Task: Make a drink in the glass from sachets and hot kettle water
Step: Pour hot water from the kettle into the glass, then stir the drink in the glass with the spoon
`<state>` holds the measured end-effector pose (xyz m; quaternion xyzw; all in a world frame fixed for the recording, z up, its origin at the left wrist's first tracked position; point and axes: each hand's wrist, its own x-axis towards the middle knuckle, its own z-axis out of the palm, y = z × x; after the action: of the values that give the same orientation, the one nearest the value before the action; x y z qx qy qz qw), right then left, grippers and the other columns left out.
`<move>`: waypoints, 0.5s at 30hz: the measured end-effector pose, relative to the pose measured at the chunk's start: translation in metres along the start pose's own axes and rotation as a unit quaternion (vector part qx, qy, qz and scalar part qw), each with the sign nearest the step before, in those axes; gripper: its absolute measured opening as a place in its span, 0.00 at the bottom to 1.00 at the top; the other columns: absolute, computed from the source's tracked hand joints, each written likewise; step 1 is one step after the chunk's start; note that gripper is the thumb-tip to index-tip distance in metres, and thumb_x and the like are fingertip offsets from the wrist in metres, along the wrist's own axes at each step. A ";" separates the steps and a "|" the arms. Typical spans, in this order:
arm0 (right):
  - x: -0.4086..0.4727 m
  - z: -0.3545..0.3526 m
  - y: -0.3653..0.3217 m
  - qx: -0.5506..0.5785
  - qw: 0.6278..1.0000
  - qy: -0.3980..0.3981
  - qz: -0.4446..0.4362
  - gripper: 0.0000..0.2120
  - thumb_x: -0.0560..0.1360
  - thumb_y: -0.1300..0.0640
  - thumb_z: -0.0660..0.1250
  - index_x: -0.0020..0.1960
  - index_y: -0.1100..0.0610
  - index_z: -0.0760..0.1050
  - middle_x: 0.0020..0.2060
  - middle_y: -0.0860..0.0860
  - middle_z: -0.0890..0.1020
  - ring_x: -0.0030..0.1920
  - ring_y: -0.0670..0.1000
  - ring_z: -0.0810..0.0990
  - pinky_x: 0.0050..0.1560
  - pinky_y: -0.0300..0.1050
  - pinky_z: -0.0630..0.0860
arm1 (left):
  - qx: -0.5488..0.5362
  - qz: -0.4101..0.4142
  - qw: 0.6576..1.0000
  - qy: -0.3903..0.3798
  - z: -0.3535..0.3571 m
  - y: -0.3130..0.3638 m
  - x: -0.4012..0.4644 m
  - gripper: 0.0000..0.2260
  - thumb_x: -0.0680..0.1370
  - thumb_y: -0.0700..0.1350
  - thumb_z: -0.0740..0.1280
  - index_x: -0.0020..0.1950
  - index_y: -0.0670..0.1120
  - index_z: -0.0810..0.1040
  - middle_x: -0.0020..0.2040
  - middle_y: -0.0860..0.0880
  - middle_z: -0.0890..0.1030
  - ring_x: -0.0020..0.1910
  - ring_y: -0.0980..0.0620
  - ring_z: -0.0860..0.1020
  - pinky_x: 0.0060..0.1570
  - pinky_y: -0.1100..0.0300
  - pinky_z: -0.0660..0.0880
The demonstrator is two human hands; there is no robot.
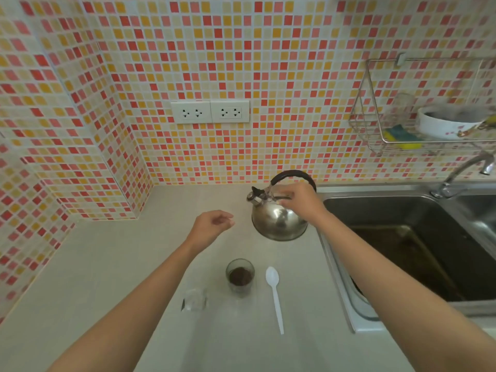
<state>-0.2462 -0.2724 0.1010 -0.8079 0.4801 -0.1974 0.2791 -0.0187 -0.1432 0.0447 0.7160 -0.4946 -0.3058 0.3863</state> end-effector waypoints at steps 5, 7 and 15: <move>-0.064 0.051 0.007 0.004 0.993 -0.040 0.111 0.17 0.71 0.57 0.73 0.58 0.58 0.80 0.55 0.55 0.83 0.56 0.55 0.80 0.55 0.45 0.74 | -0.052 -0.011 0.998 -0.041 0.012 -0.020 -0.051 0.19 0.67 0.52 0.78 0.56 0.50 0.82 0.50 0.53 0.83 0.49 0.60 0.81 0.48 0.72 0.74; -0.096 0.075 0.011 0.013 0.982 -0.045 0.182 0.17 0.71 0.56 0.73 0.58 0.59 0.80 0.56 0.55 0.82 0.56 0.55 0.80 0.55 0.45 0.74 | -0.063 -0.020 0.995 -0.070 0.015 -0.032 -0.068 0.27 0.63 0.51 0.80 0.60 0.50 0.80 0.53 0.52 0.82 0.52 0.56 0.80 0.51 0.67 0.75; -0.182 0.135 0.025 -0.053 0.928 -0.076 0.362 0.15 0.70 0.52 0.73 0.51 0.59 0.75 0.50 0.54 0.82 0.39 0.53 0.77 0.29 0.39 0.67 | -0.058 -0.014 0.993 -0.098 0.028 -0.051 -0.097 0.41 0.55 0.42 0.84 0.67 0.47 0.75 0.58 0.50 0.79 0.56 0.53 0.77 0.53 0.68 0.71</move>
<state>-0.2670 -0.0857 -0.0275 -0.6057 0.7269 0.0043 0.3237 -0.0488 -0.0480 -0.0079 0.6660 -0.5014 -0.4080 0.3723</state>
